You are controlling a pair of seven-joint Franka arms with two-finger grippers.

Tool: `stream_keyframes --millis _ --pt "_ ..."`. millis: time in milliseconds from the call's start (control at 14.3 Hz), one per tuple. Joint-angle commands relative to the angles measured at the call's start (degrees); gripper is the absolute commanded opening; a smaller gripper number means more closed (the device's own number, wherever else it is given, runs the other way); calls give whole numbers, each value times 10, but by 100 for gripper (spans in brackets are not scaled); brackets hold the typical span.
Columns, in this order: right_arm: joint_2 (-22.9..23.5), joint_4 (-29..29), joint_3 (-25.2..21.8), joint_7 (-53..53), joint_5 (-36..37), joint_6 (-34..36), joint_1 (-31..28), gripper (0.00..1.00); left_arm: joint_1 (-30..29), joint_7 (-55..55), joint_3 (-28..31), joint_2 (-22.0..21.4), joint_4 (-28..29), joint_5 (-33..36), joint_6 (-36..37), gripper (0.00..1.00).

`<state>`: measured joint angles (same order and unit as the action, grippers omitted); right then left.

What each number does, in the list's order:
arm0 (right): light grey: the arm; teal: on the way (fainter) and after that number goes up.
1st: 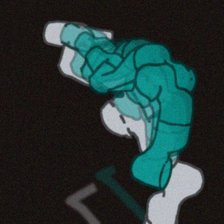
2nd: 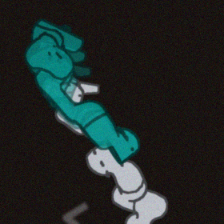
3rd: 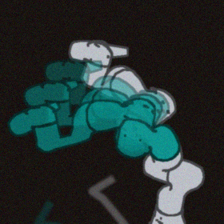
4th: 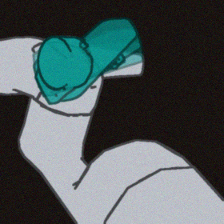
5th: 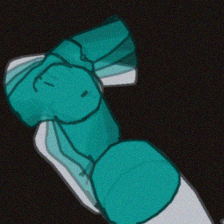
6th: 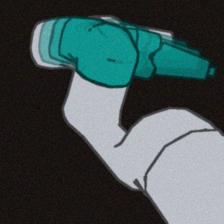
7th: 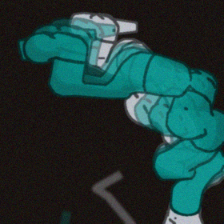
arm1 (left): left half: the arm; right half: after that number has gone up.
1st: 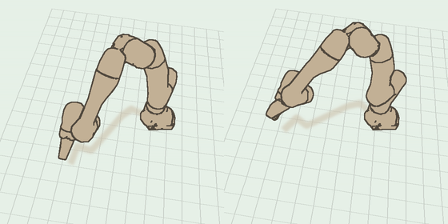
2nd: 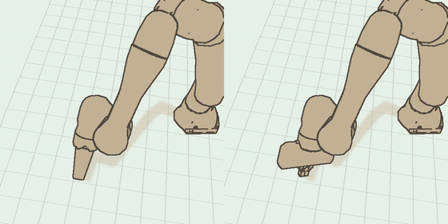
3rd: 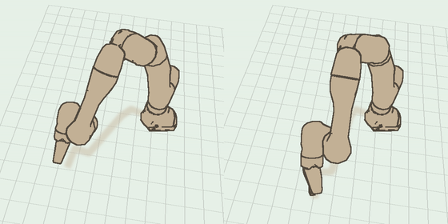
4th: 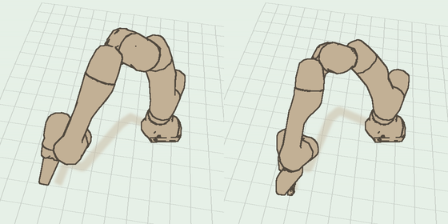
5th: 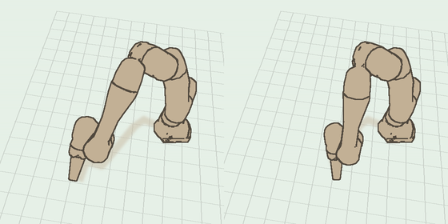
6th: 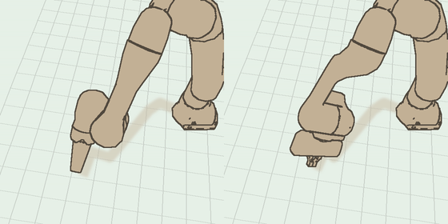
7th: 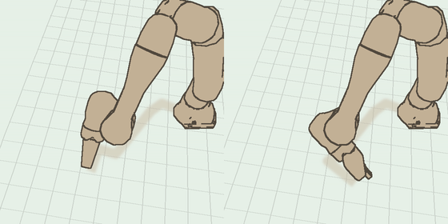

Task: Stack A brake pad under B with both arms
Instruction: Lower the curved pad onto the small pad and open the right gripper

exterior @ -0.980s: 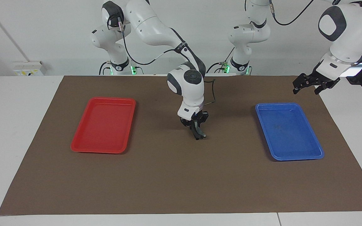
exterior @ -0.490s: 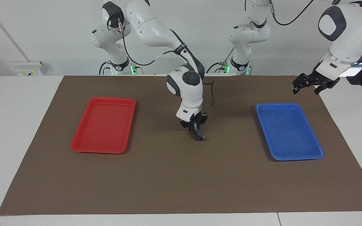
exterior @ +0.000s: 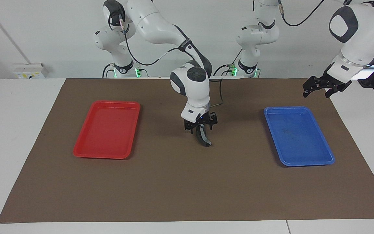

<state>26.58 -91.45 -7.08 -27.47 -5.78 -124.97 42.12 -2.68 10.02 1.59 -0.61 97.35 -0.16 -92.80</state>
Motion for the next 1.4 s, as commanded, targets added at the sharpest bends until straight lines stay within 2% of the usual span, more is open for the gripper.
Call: stream_keyframes --millis 0,140,420,630,840,1120,1330 --pt "-115 -19 -2 12 10 132 -81 100 -5 1 1 -15 15 -5 -3 100" --pt "-175 -20 -2 68 43 225 -138 100 -5 1 1 -15 15 -5 -3 100" --pt "-274 -30 -2 206 45 369 -250 100 -5 1 1 -15 15 -5 -3 100" --pt "-312 -22 -4 269 47 432 -338 100 -5 1 1 -15 15 -5 -3 100" --pt "-323 -27 -4 307 47 438 -402 100 -5 1 1 -15 15 -5 -3 100" --pt "-350 -90 -2 306 48 395 -419 100 -5 1 1 -15 15 -5 -3 100" --pt "-337 -56 -2 311 48 418 -420 100 -5 1 1 -15 15 -5 -3 100"
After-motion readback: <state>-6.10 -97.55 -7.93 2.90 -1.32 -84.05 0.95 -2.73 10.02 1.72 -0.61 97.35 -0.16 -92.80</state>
